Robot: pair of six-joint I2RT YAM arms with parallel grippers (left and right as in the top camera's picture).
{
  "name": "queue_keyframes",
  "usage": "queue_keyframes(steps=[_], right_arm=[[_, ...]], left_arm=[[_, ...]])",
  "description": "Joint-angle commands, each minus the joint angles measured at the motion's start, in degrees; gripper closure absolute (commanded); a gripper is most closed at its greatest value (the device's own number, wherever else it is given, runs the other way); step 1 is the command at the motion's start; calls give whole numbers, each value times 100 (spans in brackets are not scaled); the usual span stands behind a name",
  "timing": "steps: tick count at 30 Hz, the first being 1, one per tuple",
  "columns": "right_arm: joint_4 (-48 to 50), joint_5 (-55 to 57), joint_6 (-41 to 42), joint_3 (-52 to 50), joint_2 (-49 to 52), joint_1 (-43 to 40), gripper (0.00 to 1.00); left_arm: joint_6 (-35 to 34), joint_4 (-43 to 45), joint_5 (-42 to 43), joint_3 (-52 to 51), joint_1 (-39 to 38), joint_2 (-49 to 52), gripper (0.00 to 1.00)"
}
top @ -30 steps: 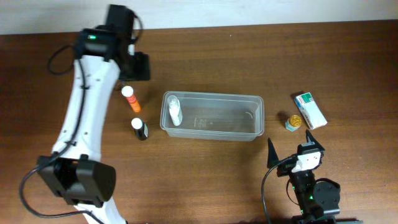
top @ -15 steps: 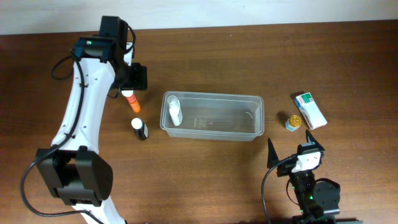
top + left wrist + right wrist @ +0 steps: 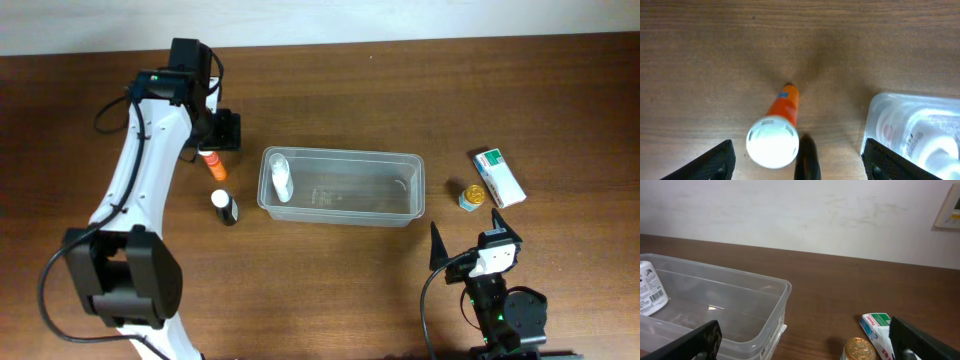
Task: Pack container
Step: 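Lower the left gripper onto the orange Redoxon tube and grasp it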
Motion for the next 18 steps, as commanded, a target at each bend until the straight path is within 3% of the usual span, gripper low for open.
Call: queue_keyframes(steps=[1, 12, 18], right_arm=[[-31, 31, -20, -26, -44, -46, 2], [-31, 31, -20, -26, -44, -46, 2], [-28, 31, -20, -26, -44, -46, 2]], left_arm=[[68, 31, 46, -70, 24, 321, 18], [66, 162, 44, -70, 87, 686, 20], [68, 98, 44, -70, 264, 686, 34]])
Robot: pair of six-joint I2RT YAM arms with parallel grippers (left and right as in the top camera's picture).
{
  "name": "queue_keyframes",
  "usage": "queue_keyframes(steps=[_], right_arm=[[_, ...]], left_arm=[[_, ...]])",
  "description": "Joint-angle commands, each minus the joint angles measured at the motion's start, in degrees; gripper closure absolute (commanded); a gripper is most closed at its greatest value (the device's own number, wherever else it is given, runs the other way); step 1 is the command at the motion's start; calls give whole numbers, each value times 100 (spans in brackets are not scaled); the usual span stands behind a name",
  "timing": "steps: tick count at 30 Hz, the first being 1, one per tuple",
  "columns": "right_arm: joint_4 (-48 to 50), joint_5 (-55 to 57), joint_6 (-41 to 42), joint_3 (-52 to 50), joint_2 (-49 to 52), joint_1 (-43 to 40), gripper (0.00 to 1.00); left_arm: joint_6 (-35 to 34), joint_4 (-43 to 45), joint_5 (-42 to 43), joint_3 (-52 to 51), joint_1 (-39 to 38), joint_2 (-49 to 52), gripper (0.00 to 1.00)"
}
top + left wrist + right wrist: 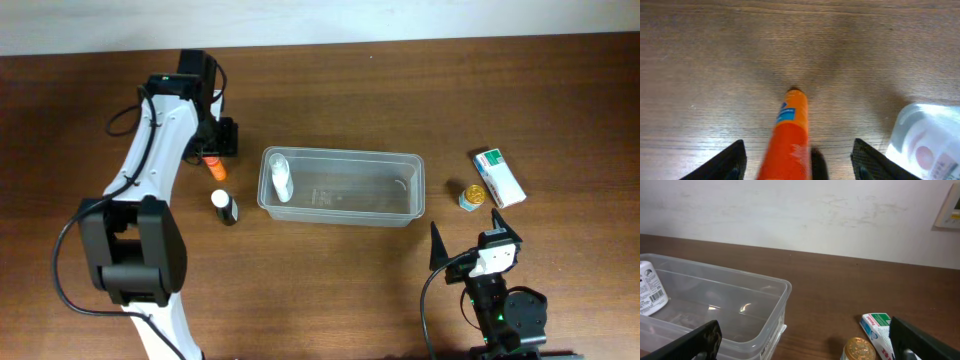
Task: Pack container
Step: 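Lower the left gripper onto the orange Redoxon tube and grasp it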
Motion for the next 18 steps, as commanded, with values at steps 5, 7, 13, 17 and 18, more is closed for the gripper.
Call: queue_keyframes(steps=[5, 7, 13, 17, 18], right_arm=[[-31, 31, -22, -26, -44, -46, 2], [-31, 31, -22, -26, -44, -46, 2], [-31, 31, -22, -26, -44, -46, 2], [-31, 31, -22, -26, -44, -46, 2], [-31, 31, -22, -26, -44, -46, 2]], left_arm=[[44, -103, 46, -48, 203, 31, 44], [44, -107, 52, -48, 201, 31, 48], [44, -107, 87, -48, 197, 31, 60], [44, -107, 87, -48, 197, 28, 70], [44, -105, 87, -48, 197, 31, 70]])
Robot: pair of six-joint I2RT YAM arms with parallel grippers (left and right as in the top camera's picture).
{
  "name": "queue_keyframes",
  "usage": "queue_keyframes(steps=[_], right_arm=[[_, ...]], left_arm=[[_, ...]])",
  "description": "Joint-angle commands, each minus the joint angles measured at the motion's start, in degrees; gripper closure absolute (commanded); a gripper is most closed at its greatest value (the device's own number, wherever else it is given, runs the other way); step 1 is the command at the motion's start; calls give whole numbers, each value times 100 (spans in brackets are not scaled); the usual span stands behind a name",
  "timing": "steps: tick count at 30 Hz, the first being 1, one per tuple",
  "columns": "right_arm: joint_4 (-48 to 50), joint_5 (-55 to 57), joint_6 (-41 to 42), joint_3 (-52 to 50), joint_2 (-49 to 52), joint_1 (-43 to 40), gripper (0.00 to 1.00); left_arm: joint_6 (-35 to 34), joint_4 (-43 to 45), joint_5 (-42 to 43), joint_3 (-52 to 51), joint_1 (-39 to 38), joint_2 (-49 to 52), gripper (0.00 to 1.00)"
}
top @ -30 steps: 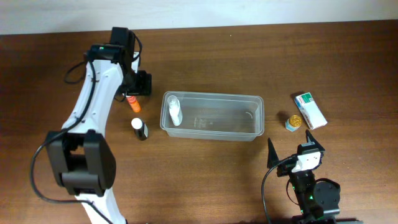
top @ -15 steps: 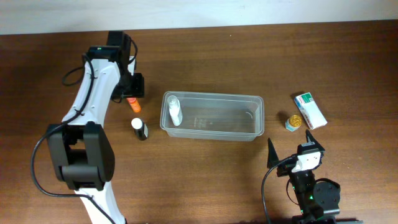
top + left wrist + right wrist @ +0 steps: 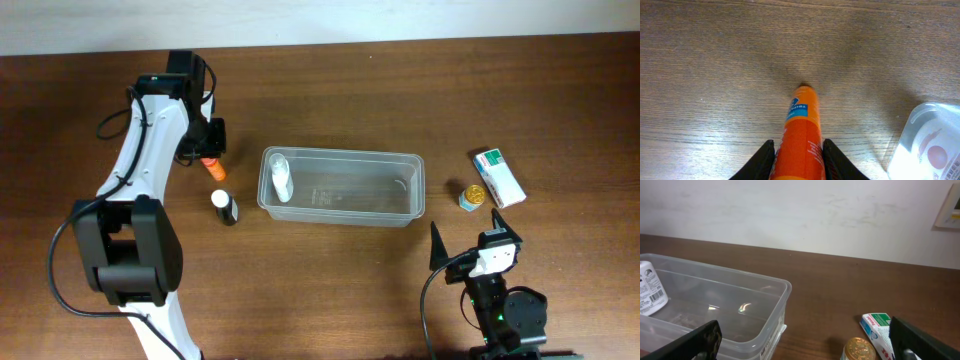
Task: Pack container
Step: 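Lower the left gripper onto the orange Redoxon tube and grasp it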
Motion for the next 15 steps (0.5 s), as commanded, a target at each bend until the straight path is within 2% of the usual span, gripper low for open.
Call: queue_keyframes(steps=[1, 9, 15], right_arm=[[-31, 31, -20, -26, -44, -46, 2], [-31, 31, -20, -26, -44, -46, 2], [-31, 31, -20, -26, -44, -46, 1]], left_arm=[[31, -9, 63, -48, 15, 28, 70], [50, -63, 61, 33, 15, 24, 76], [57, -957, 332, 1128, 9, -109, 76]])
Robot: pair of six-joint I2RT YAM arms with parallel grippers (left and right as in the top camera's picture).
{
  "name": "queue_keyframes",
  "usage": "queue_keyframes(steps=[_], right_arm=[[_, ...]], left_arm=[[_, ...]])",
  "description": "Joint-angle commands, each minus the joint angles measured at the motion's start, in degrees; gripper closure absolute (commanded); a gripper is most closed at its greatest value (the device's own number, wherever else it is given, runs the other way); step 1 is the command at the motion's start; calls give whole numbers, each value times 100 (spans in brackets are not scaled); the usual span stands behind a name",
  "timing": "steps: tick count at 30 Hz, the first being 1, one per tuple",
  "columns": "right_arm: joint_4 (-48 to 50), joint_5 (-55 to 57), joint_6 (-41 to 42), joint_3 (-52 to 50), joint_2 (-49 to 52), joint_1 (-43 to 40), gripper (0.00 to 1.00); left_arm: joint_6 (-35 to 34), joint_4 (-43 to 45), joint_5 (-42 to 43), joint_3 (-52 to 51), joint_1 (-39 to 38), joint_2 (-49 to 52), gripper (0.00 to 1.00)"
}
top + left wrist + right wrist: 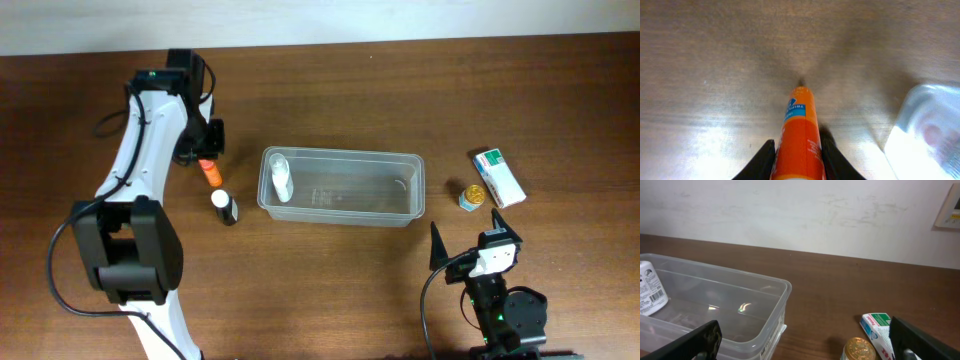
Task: Pack container
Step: 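Lower the left gripper onto the orange Redoxon tube and grasp it, then carry the orange tube into the container beside the spray bottle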
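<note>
An orange tube (799, 135) with a blue label is held between the fingers of my left gripper (797, 162), which is shut on it; its far tip points at the table. From overhead the tube (211, 174) sticks out below my left gripper (200, 150), left of the clear plastic container (400, 215). A white bottle (281, 177) stands in the container's left end. My right gripper (810, 345) is open and empty near the table's front edge, facing the container (775, 305).
A small black bottle with a white cap (224, 206) stands just left of the container. At the right lie a green-and-white box (498, 176) and a gold-lidded jar (472, 195); both also show in the right wrist view, the box (877, 327) beside the jar (858, 349).
My left gripper stays shut on the orange tube. In the overhead view the tube's free end now shows slightly nearer the small black bottle. The right arm has not moved.
My left gripper was open above the orange tube, its white cap facing the camera. Then its open fingers stood on either side of the tube. After that it was shut on the tube, and it still holds it. The right gripper has stayed open and still.
</note>
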Motion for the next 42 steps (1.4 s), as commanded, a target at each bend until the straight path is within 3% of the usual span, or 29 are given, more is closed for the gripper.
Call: queue_keyframes(steps=[1, 10, 20, 30, 42], right_arm=[[-31, 31, -20, -26, -44, -46, 2], [-31, 31, -20, -26, -44, -46, 2], [-31, 31, -20, -26, -44, -46, 2], [-31, 31, -20, -26, -44, -46, 2], [-31, 31, -20, -26, -44, -46, 2]], left_arm=[[63, -450, 382, 918, 2, -208, 76], [94, -1408, 505, 1408, -385, -1462, 76], [37, -1899, 592, 1368, -1541, -2116, 76], [-146, -1217, 564, 223, -2288, -2129, 76], [-424, -374, 216, -800, -2339, -2149, 76]])
